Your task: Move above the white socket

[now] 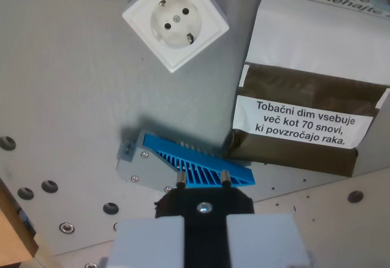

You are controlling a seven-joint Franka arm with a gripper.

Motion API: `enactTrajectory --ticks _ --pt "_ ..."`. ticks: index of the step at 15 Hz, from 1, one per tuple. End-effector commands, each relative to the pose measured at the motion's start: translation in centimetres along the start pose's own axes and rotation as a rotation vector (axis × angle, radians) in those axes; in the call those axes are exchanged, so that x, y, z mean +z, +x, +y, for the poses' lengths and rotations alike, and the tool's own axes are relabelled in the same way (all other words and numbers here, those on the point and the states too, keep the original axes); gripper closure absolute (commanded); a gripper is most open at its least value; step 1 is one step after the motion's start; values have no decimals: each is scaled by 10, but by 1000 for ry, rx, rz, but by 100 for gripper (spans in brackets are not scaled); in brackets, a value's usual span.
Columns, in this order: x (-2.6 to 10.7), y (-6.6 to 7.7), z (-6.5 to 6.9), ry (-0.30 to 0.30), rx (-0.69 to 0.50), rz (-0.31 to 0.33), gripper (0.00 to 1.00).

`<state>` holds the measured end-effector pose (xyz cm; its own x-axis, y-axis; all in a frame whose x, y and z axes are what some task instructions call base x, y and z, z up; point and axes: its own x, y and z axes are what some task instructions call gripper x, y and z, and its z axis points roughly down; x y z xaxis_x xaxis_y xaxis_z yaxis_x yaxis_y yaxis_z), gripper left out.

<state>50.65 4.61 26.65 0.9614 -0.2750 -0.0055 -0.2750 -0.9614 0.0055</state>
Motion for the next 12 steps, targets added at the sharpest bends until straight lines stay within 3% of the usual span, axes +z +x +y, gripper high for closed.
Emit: enactTrajectory --ticks 1,12 --pt "8 3 0 17 -92 28 100" --pt "40 9 -4 29 -260 42 100"
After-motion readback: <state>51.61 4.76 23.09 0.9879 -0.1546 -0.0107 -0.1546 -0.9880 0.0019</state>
